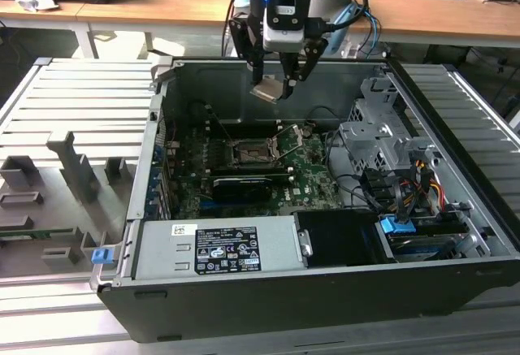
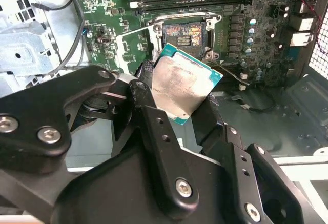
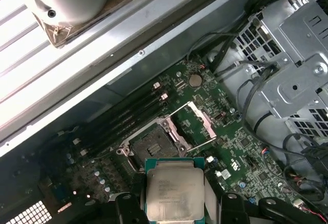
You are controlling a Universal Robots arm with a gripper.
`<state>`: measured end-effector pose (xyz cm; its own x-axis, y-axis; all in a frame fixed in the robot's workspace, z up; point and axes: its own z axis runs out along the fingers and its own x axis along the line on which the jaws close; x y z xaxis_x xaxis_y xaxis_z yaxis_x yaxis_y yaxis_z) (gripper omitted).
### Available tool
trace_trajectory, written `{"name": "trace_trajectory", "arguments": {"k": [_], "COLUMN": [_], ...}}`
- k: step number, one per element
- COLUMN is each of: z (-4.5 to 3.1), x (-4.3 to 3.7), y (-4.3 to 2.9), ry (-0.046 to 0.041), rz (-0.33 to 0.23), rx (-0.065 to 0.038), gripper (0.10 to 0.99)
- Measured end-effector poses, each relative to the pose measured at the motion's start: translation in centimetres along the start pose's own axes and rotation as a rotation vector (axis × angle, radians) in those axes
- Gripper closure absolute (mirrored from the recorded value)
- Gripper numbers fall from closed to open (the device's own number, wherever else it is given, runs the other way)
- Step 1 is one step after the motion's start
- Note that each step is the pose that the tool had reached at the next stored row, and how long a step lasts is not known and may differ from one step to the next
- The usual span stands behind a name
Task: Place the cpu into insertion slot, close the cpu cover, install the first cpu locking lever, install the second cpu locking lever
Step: 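Place the cpu into insertion slot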
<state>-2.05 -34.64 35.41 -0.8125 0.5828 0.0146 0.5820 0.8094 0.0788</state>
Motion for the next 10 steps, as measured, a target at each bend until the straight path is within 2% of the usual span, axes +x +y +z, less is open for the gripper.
{"name": "trace_trajectory", "arguments": {"k": [10], "z": [0.14], "x": [0.0], "y": [-0.01], "ry": [-0.0074], "rz": [0.092], "rx": [-0.001], "gripper": [0.545]}}
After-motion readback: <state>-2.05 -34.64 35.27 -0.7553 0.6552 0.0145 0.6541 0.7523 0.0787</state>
